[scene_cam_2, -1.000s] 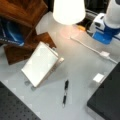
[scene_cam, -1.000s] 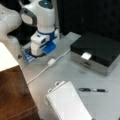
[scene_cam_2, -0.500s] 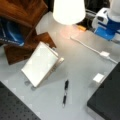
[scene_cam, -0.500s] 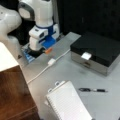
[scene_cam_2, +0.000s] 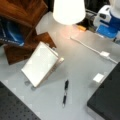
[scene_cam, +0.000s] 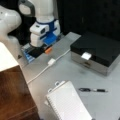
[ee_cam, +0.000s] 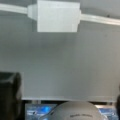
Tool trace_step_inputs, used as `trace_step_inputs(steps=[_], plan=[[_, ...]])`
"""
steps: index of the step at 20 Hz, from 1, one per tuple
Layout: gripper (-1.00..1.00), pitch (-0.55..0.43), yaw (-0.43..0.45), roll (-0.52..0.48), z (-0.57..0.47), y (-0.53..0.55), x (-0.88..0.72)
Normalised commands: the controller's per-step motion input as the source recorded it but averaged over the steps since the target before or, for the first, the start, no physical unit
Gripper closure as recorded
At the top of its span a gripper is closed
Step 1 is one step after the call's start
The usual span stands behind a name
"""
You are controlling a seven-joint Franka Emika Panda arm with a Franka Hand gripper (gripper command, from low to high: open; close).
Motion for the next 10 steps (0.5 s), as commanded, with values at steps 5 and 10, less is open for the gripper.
trace_step_inputs(steps=[5, 10], plan=[[-1.0, 0.164, -0.021, 0.032, 0.26, 0.22, 0.39], [-1.0, 0.242, 0.064, 0.133, 0.25, 0.27, 0.71]])
